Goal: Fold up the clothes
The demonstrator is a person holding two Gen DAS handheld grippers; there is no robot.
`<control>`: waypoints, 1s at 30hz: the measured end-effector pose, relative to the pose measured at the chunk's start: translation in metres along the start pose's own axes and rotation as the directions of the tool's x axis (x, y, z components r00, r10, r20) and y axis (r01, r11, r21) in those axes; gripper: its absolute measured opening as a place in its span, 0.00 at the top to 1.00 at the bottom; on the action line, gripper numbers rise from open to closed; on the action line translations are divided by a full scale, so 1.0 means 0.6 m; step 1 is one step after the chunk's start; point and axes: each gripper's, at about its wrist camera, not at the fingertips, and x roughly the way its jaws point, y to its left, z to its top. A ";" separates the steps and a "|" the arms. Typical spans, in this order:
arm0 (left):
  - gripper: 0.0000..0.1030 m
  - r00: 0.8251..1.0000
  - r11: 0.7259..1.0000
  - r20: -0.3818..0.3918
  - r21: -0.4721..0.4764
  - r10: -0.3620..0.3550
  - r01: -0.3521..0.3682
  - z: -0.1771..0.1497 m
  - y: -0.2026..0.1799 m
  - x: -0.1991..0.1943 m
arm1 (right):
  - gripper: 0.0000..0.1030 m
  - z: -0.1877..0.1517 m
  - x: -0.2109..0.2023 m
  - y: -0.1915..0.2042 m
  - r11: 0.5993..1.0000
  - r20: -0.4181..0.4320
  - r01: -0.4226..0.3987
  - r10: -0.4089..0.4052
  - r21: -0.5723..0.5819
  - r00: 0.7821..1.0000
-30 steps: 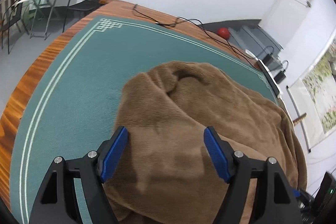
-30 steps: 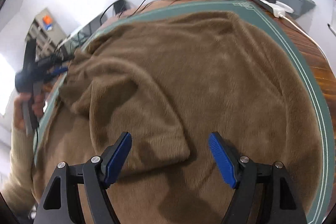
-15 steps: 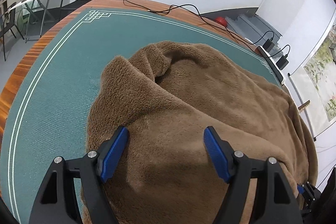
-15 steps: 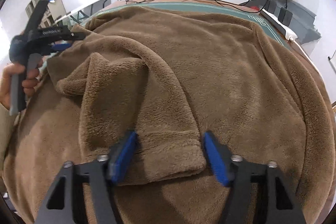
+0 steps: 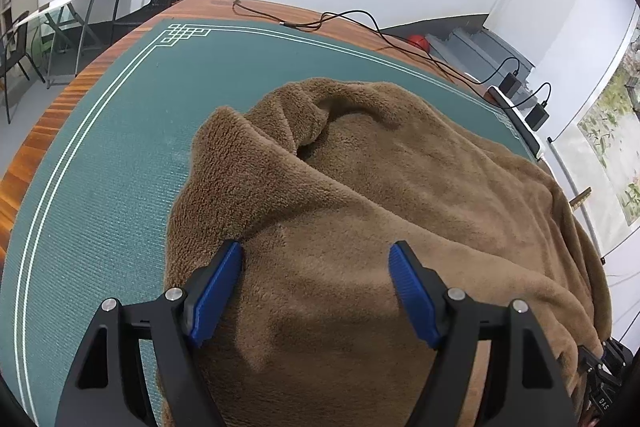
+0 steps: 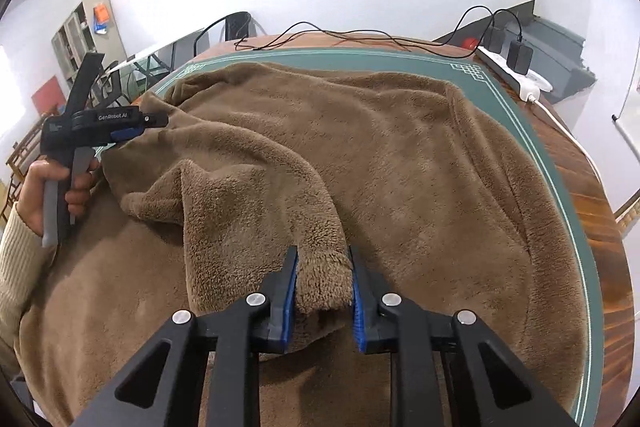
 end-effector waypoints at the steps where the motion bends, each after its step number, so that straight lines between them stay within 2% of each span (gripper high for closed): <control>1: 0.23 1.000 1.000 0.001 0.003 0.000 0.000 -0.001 0.000 0.000 | 0.77 0.001 0.003 0.003 1.000 0.002 0.009 -0.009 -0.006 1.000; 6: 0.23 1.000 1.000 -0.003 0.006 -0.001 0.001 0.000 0.001 0.001 | 0.77 0.010 -0.004 0.005 0.998 0.031 0.050 -0.049 -0.032 0.998; 9: 0.23 0.999 1.000 -0.035 0.021 0.020 -0.019 0.013 -0.001 0.004 | 0.78 0.024 -0.015 0.004 0.993 0.059 0.105 -0.102 -0.056 0.993; 12: 0.23 0.995 0.994 -0.027 0.058 0.093 -0.091 0.039 -0.002 0.003 | 0.78 0.055 -0.029 0.000 0.979 0.114 0.184 -0.173 -0.092 0.978; 14: 0.23 0.986 0.983 -0.006 0.083 0.167 -0.166 0.055 0.000 0.006 | 0.78 0.079 -0.037 -0.001 0.969 0.158 0.225 -0.207 -0.103 0.965; 16: 0.23 0.978 0.975 -0.014 0.079 0.209 -0.207 0.065 0.009 0.016 | 0.78 0.102 -0.040 -0.002 0.955 0.205 0.273 -0.246 -0.114 0.947; 19: 0.23 0.982 0.984 -0.065 0.036 0.177 -0.175 0.070 0.030 0.034 | 0.78 0.126 -0.032 -0.005 0.939 0.244 0.320 -0.284 -0.123 0.927; 25: 0.23 0.994 0.996 -0.061 -0.008 0.093 -0.094 0.075 0.057 0.023 | 0.78 0.123 0.010 -0.023 0.947 0.200 0.302 -0.277 -0.105 0.940; 30: 0.22 0.994 0.995 -0.052 0.025 0.099 -0.098 0.085 0.058 0.018 | 0.78 0.110 0.023 -0.047 0.964 0.174 0.261 -0.249 -0.053 0.953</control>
